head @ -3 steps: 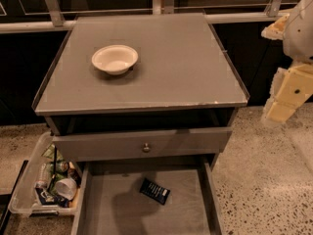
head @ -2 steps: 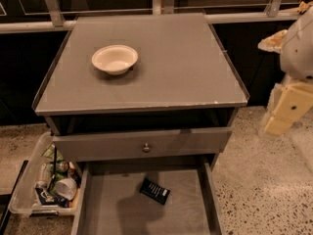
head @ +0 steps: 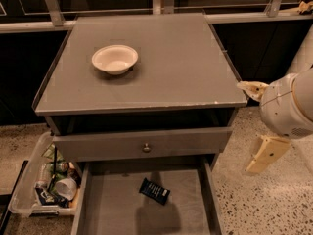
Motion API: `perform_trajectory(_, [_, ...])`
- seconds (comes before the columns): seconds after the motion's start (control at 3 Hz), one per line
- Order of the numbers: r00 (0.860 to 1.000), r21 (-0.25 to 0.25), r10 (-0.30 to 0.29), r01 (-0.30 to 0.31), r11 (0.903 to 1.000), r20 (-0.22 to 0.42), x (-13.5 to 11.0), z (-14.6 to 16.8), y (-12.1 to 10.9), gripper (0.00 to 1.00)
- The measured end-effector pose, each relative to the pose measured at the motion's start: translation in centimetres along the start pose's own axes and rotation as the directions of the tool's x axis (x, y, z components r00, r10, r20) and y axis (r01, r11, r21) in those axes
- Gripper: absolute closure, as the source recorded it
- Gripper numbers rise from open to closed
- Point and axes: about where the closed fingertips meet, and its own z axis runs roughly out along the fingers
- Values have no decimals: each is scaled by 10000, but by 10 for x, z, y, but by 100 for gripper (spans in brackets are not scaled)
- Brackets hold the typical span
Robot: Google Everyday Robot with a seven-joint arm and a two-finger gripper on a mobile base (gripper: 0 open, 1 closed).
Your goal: Pick rxbar blueberry from middle drawer and place on counter
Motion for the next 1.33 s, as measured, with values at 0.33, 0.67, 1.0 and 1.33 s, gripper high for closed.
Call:
perform_trajectory(0.33, [10000, -3, 4, -4, 10000, -1, 0, 0, 0, 0])
perform_trajectory(0.67, [9994, -776, 114, -88, 9969, 327, -10, 34, 14, 0])
perform_trajectory(1.0, [9933, -1752, 976, -855, 9808, 615, -10, 93, 35, 0])
perform_trajectory(1.33, [9761, -2395, 2009, -1761, 9548, 829, -2, 140, 51, 0])
